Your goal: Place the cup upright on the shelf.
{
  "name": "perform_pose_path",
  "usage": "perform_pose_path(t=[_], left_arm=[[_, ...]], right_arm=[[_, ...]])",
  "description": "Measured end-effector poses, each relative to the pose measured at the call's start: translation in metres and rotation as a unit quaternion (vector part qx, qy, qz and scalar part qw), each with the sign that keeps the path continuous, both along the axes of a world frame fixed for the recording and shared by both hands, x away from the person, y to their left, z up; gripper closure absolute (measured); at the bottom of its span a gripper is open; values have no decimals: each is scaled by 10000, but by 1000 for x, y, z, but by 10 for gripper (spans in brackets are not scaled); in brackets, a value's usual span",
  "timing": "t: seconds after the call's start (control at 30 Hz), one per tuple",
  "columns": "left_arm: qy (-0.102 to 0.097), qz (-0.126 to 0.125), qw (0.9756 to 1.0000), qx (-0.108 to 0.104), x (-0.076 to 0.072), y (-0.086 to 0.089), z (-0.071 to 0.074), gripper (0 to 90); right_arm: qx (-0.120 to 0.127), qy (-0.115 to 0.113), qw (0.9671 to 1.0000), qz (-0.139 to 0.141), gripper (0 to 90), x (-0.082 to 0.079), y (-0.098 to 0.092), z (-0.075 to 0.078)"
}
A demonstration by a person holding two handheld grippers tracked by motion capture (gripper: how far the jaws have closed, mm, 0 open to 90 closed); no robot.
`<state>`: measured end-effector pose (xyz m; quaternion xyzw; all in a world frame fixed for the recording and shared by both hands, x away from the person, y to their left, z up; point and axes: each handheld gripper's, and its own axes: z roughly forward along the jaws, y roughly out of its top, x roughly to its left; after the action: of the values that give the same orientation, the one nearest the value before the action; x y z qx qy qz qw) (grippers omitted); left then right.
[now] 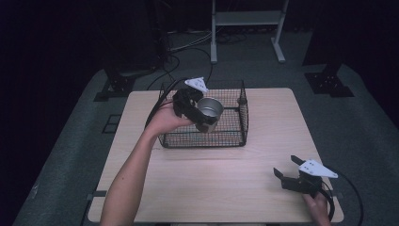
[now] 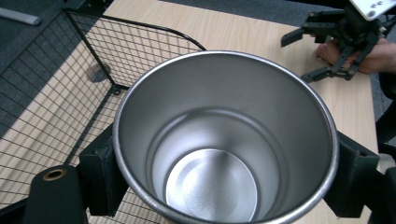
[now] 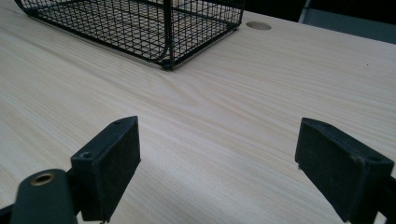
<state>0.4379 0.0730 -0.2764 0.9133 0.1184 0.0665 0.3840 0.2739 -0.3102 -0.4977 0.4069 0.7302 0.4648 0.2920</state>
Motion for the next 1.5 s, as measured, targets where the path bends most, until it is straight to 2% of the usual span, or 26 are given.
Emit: perform_pose_path(t=[0.27, 0.4, 0.6, 0.77, 0.9, 1.03, 1.27, 1.5], left_arm=[[42, 83, 9999, -54, 16, -11, 5, 172], [72, 161, 9998, 77, 26, -15, 4, 172], [107, 340, 9993, -77, 38, -16, 2, 172], [134, 417, 9990, -81, 49, -19, 0, 172], [163, 497, 9986, -35, 60, -23, -4, 172], [231, 595, 9979, -134, 67, -26, -9, 172], [321, 642, 9974, 18, 75, -34, -22, 172], [350, 691, 9970, 52, 83, -41, -34, 172]], right_arm=[[5, -7, 10000, 2, 134, 0, 0, 0], [13, 0, 10000, 1, 134, 0, 0, 0], [30, 2, 10000, 3, 134, 0, 0, 0], [56, 10, 10000, 2, 134, 0, 0, 0], [42, 7, 10000, 6, 134, 0, 0, 0], [42, -5, 10000, 16, 134, 0, -1, 0], [63, 8, 10000, 24, 134, 0, 0, 0], [64, 5, 10000, 32, 134, 0, -1, 0]])
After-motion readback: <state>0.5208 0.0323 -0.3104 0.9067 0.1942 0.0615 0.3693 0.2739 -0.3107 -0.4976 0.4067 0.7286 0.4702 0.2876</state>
